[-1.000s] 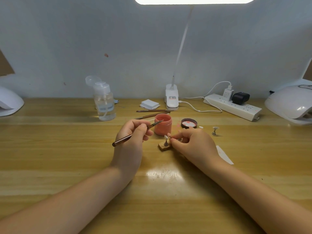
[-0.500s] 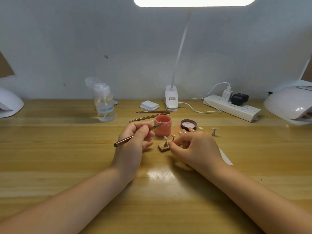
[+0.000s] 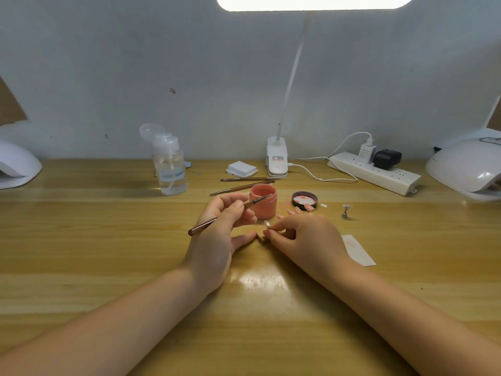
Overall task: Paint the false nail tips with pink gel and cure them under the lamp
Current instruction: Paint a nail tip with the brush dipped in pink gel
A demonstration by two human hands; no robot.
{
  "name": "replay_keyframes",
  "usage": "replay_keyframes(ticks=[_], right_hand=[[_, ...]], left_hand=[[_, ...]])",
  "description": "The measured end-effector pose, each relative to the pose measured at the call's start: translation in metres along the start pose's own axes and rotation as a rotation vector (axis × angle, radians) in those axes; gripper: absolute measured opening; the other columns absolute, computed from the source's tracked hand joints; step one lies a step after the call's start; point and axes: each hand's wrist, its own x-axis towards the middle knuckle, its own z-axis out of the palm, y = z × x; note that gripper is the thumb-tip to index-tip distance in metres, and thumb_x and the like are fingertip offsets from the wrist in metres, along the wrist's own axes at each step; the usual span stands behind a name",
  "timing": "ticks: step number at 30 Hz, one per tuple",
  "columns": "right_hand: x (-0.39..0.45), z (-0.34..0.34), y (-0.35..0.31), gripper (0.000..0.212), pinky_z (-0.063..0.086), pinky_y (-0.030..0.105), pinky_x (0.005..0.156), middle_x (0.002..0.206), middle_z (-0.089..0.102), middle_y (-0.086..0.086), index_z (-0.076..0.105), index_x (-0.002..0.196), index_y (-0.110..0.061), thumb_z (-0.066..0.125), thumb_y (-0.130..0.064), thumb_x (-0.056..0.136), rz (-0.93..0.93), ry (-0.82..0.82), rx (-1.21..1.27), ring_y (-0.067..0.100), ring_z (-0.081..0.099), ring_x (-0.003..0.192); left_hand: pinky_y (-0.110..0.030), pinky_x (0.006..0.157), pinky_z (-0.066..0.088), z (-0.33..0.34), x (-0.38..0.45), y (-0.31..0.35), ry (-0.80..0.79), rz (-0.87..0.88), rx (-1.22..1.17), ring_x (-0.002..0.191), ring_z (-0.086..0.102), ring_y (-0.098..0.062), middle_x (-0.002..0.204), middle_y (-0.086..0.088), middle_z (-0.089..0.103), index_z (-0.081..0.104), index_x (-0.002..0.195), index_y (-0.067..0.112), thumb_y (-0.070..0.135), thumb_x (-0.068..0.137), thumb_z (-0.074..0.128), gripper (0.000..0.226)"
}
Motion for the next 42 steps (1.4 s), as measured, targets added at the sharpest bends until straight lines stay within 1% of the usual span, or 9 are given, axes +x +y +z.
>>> replay_keyframes(ticks=[2, 7, 13, 17, 21, 26, 34, 38, 42], right_hand=[[-0.003, 0.0, -0.001, 0.018, 0.029, 0.019, 0.055, 0.078, 0.069, -0.009, 0.075, 0.096, -0.031, 0.062, -0.04, 0.088, -0.059, 0.028, -0.01, 0.002, 0.047, 0.069], [-0.01, -0.007, -0.001, 0.003, 0.044, 0.019, 0.059, 0.068, 0.066, -0.014, 0.074, 0.081, -0.019, 0.072, -0.021, 0.082, -0.12, 0.122, 0.145, 0.001, 0.054, 0.058], [-0.013, -0.019, 0.012, 0.008, 0.043, 0.011, 0.057, 0.067, 0.068, -0.011, 0.076, 0.082, -0.02, 0.076, -0.013, 0.076, 0.013, 0.118, 0.352, 0.0, 0.059, 0.059], [-0.009, -0.022, 0.021, 0.008, 0.048, 0.018, 0.059, 0.068, 0.069, -0.008, 0.077, 0.081, -0.021, 0.077, -0.015, 0.076, 0.051, 0.09, 0.318, 0.003, 0.06, 0.06], [-0.009, -0.02, 0.025, 0.007, 0.052, 0.024, 0.065, 0.071, 0.069, -0.014, 0.076, 0.083, -0.023, 0.075, -0.02, 0.077, 0.054, 0.035, 0.237, 0.003, 0.06, 0.064], [-0.008, -0.016, 0.024, 0.007, 0.042, 0.014, 0.064, 0.072, 0.066, -0.019, 0.076, 0.085, -0.026, 0.074, -0.023, 0.079, 0.018, 0.041, 0.172, -0.005, 0.055, 0.062], [-0.006, -0.013, 0.019, 0.007, 0.053, 0.031, 0.07, 0.076, 0.072, -0.009, 0.077, 0.085, -0.019, 0.074, -0.017, 0.078, -0.018, 0.125, 0.207, 0.006, 0.062, 0.066], [-0.005, -0.011, 0.017, 0.006, 0.052, 0.03, 0.065, 0.071, 0.071, -0.006, 0.077, 0.082, -0.016, 0.075, -0.013, 0.077, -0.069, 0.162, 0.256, 0.007, 0.061, 0.062], [-0.006, -0.011, 0.018, 0.006, 0.046, 0.02, 0.059, 0.066, 0.068, -0.007, 0.076, 0.078, -0.016, 0.075, -0.011, 0.076, -0.103, 0.195, 0.297, 0.005, 0.056, 0.058]], left_hand=[[-0.056, 0.094, 0.051, 0.0, -0.001, 0.0, 0.0, 0.001, 0.01, 0.091, 0.062, -0.019, 0.077, 0.001, 0.065, 0.064, 0.099, 0.018, 0.011, 0.099, 0.047, 0.018], [-0.052, 0.092, 0.053, -0.001, -0.002, 0.0, 0.021, 0.068, 0.08, 0.088, 0.063, -0.013, 0.079, 0.005, 0.065, 0.065, 0.098, 0.019, 0.013, 0.099, 0.048, 0.018], [-0.018, 0.076, 0.053, -0.005, 0.0, 0.007, 0.07, 0.289, 0.349, 0.082, 0.067, -0.006, 0.08, 0.011, 0.071, 0.064, 0.097, 0.019, 0.011, 0.096, 0.054, 0.013], [-0.027, 0.073, 0.054, -0.003, 0.011, 0.025, 0.104, 0.325, 0.487, 0.077, 0.066, -0.005, 0.077, 0.01, 0.072, 0.066, 0.09, 0.02, 0.013, 0.094, 0.057, 0.013], [-0.043, 0.073, 0.054, 0.004, 0.028, 0.047, 0.065, 0.277, 0.707, 0.072, 0.065, -0.022, 0.069, 0.01, 0.072, 0.069, 0.08, 0.019, 0.017, 0.09, 0.058, 0.014], [-0.027, 0.061, 0.044, 0.02, 0.062, 0.072, 0.019, 0.213, 0.929, 0.06, 0.055, -0.012, 0.06, 0.004, 0.067, 0.068, 0.066, 0.012, 0.016, 0.084, 0.059, 0.02], [-0.028, 0.063, 0.044, 0.039, 0.093, 0.074, -0.056, -0.024, 1.073, 0.067, 0.055, -0.015, 0.079, -0.009, 0.066, 0.068, 0.084, 0.002, 0.014, 0.083, 0.059, 0.015], [-0.033, 0.072, 0.046, 0.043, 0.095, 0.066, -0.088, -0.073, 1.093, 0.078, 0.057, -0.019, 0.096, -0.017, 0.07, 0.069, 0.096, 0.0, 0.014, 0.083, 0.06, 0.021], [-0.028, 0.064, 0.042, 0.043, 0.095, 0.059, -0.106, -0.113, 1.146, 0.075, 0.052, -0.016, 0.096, -0.015, 0.066, 0.066, 0.09, 0.005, 0.016, 0.084, 0.061, 0.013]])
